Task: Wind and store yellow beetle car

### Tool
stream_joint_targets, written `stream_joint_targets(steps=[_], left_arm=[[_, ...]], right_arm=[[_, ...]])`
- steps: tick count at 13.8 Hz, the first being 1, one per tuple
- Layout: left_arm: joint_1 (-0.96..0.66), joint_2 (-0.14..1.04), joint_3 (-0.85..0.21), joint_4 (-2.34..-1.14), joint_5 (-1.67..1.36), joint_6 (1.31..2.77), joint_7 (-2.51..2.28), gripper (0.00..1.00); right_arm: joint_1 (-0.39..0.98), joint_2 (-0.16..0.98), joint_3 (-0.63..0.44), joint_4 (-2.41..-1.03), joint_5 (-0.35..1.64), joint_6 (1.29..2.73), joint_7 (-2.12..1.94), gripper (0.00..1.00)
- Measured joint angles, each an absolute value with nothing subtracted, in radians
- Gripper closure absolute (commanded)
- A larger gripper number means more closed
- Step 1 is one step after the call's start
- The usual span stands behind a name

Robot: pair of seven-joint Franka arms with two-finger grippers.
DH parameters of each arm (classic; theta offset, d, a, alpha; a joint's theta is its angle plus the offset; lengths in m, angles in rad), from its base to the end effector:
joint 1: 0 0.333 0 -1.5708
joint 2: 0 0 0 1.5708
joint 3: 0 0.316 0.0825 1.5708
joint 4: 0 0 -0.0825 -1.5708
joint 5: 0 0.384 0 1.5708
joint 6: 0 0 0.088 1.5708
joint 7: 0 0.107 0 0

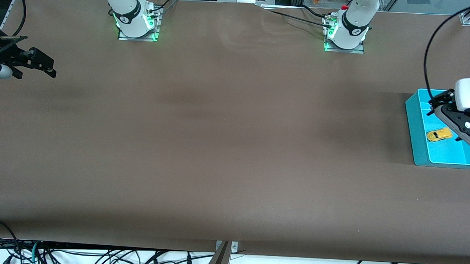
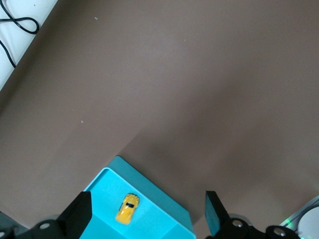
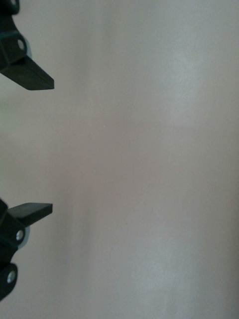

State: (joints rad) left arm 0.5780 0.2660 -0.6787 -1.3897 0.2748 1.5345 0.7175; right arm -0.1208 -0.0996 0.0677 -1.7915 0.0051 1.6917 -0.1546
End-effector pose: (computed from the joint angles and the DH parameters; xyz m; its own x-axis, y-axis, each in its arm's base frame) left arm 0.6173 0.0204 0.5800 0.6900 -0.7139 -0.1193 -0.7218 -0.6909 -0.0401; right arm 0.5292 -0.0261 0.5840 0.9949 0.1004 -0.0007 0.1004 -0.9949 0.0016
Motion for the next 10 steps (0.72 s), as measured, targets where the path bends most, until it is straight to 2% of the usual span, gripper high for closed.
stream_joint_targets(steps=[3, 7, 10], left_arm=[[0.372, 0.195, -0.410, -1.411, 0.150, 1.536, 0.551, 0.00], [0.226, 0.118, -0.282, -1.547, 0.109, 1.636, 0.170, 0.00], [0.116, 0.086, -0.179, -1.616, 0.109, 1.680, 0.054, 0.00]], right_arm=[[-0.121, -0.100, 0.068, -1.791, 0.005, 1.691, -0.155, 0.00], [-0.121, -0.100, 0.068, -1.792, 0.005, 1.691, -0.155, 0.00], [-0.121, -0.100, 0.068, -1.791, 0.005, 1.691, -0.155, 0.00]])
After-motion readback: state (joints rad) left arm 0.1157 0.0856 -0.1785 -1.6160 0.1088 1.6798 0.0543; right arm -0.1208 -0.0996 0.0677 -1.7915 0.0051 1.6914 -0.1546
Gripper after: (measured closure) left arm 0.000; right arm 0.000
